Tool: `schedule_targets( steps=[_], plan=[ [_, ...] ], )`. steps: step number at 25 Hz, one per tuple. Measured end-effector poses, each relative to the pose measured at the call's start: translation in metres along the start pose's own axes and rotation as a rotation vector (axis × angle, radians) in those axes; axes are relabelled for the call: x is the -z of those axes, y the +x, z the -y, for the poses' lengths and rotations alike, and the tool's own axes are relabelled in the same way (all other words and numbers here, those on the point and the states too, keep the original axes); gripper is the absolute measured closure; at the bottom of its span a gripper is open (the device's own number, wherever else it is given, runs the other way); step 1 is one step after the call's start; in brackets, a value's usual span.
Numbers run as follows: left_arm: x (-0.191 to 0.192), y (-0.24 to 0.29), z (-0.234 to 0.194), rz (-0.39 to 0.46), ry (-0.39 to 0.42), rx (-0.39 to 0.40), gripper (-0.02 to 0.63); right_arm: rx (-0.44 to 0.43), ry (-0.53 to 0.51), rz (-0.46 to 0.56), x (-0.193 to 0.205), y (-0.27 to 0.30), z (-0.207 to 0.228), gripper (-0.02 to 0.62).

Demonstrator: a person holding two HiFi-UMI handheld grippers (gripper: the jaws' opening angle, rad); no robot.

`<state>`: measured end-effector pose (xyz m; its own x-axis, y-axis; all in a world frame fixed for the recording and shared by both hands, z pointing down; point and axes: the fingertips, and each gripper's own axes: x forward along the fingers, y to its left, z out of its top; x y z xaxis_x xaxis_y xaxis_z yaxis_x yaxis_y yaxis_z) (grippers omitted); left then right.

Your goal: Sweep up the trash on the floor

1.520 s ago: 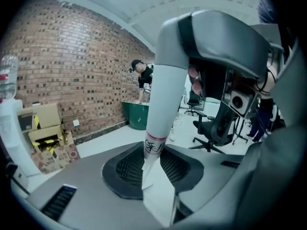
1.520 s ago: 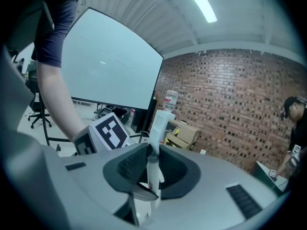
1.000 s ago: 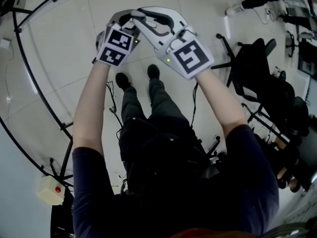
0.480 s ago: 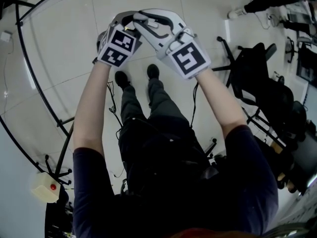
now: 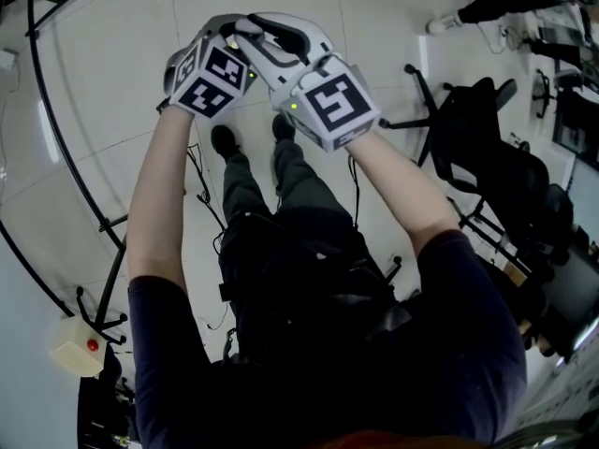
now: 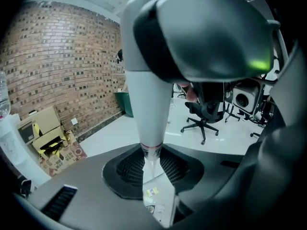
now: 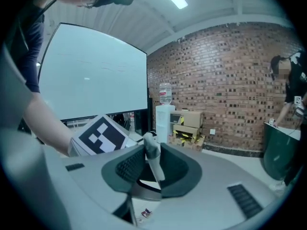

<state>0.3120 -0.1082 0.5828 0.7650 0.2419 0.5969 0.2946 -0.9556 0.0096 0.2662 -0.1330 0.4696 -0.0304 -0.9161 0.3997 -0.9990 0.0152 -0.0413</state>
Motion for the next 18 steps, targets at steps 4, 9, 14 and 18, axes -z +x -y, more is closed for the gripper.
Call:
schedule_targets(
  steps=[4,9,14,18],
  plan=[
    [0.016,-0.017,-0.001,-0.016,-0.003,0.002,0.505,0.002,0.064,0.005,-0.002,0.009,-0.022,0.480],
    [0.028,-0.037,0.001,-0.040,0.007,0.014,0.505,0.007,0.118,0.020,-0.006,0.012,-0.043,0.479],
    [0.041,-0.060,0.001,-0.051,-0.013,0.007,0.505,-0.006,0.133,0.034,-0.013,0.017,-0.062,0.479],
    [0.053,-0.075,0.005,-0.072,-0.004,0.001,0.505,-0.027,0.146,0.029,-0.011,0.019,-0.085,0.477]
  ],
)
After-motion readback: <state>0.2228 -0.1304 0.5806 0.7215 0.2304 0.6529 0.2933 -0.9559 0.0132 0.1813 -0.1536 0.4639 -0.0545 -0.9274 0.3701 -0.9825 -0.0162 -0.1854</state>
